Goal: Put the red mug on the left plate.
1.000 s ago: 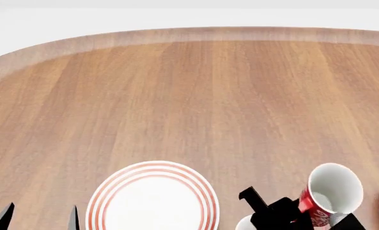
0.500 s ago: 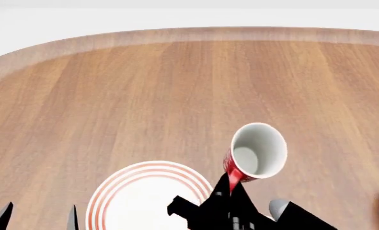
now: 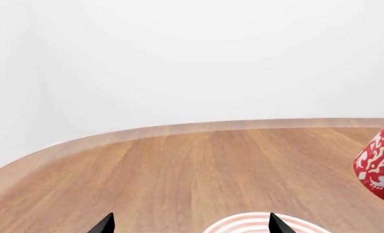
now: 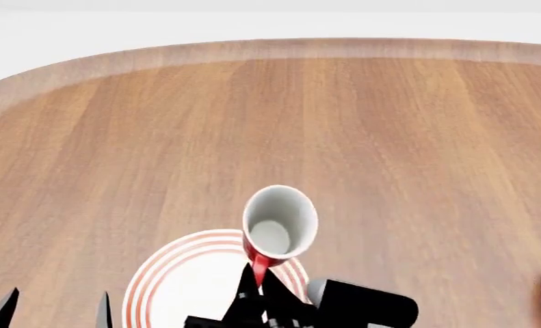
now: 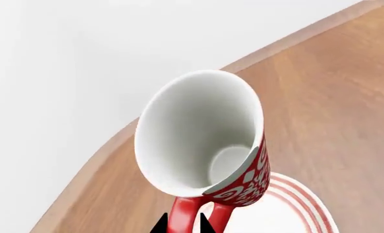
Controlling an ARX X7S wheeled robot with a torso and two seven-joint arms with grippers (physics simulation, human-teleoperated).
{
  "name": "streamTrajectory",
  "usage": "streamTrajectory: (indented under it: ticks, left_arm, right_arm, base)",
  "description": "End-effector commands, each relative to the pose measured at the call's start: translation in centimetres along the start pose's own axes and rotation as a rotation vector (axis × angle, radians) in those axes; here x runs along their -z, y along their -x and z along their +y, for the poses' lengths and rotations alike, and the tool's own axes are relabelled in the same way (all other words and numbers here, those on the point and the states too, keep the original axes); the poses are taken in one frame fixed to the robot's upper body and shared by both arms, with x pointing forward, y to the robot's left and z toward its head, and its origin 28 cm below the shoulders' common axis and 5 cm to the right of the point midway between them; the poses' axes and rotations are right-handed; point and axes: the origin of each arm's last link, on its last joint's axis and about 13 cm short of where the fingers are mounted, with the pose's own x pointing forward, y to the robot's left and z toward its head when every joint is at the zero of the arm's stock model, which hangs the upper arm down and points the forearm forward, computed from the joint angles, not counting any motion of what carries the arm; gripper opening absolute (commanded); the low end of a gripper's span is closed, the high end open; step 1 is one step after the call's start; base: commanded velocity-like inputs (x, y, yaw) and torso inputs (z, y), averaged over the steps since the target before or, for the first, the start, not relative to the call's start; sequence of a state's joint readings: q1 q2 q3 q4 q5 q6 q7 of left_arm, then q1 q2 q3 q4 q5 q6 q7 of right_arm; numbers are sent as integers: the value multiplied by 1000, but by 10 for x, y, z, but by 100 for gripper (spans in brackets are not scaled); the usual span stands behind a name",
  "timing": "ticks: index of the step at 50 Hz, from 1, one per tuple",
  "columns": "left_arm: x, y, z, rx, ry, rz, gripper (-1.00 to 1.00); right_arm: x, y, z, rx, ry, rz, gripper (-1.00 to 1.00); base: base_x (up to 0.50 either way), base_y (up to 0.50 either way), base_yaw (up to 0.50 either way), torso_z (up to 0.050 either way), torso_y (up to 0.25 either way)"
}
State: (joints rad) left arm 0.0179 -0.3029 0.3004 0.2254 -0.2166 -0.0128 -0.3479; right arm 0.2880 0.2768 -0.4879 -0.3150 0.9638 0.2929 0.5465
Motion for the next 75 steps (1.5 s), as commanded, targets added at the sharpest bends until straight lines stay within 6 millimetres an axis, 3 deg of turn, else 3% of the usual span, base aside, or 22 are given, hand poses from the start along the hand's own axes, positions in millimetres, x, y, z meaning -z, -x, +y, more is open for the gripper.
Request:
streamTrajectory:
  ticks: [1, 35, 75]
  left_arm:
    - [0, 0, 0, 0, 0, -1, 100]
    - [-1, 0, 1, -5, 0, -4, 100]
    - [-2, 0, 2, -8, 1, -8, 100]
  right_arm:
    - [5, -10, -5, -39, 16, 48, -100]
    - [33, -44, -9, 3, 67, 206, -100]
    - [53, -56, -7, -4, 81, 290, -100]
  base:
    - [0, 0, 0, 0, 0]
    - [0, 0, 0, 0, 0]
    - [0, 0, 0, 0, 0]
